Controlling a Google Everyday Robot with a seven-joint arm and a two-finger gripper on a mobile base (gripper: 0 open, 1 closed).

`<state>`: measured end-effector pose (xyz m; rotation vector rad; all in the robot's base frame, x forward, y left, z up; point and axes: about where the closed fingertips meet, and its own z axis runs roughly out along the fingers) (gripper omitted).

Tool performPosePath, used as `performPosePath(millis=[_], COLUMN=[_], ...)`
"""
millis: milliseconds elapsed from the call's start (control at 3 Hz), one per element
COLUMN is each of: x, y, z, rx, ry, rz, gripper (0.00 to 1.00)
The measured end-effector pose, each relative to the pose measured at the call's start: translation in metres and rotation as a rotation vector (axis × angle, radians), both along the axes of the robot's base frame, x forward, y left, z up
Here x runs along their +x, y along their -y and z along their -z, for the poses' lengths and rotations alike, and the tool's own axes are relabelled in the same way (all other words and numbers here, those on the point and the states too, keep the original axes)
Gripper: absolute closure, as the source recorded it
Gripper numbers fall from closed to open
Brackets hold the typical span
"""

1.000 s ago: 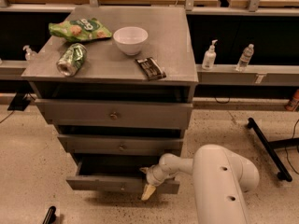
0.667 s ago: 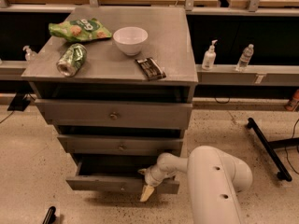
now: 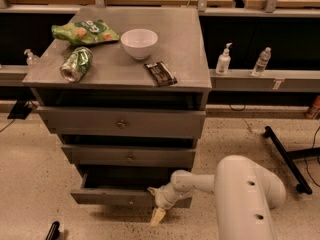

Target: Open bottom drawer

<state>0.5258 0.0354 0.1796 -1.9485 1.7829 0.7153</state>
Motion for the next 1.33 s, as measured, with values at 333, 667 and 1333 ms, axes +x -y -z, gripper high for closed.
performPosePath(millis=[333,667,1333], x=[-0.0434,-0.0425,-0.0426], y=[0.0033,0.0031,0.0031], z=[-0.0089,-0.0091,-0.0105], rx=[-0.002,-0.002,-0.002], ry=[-0.063,-0.063,-0.063], rz=[0.018,0.018,0.018], gripper=[0.14,0.14,0.05])
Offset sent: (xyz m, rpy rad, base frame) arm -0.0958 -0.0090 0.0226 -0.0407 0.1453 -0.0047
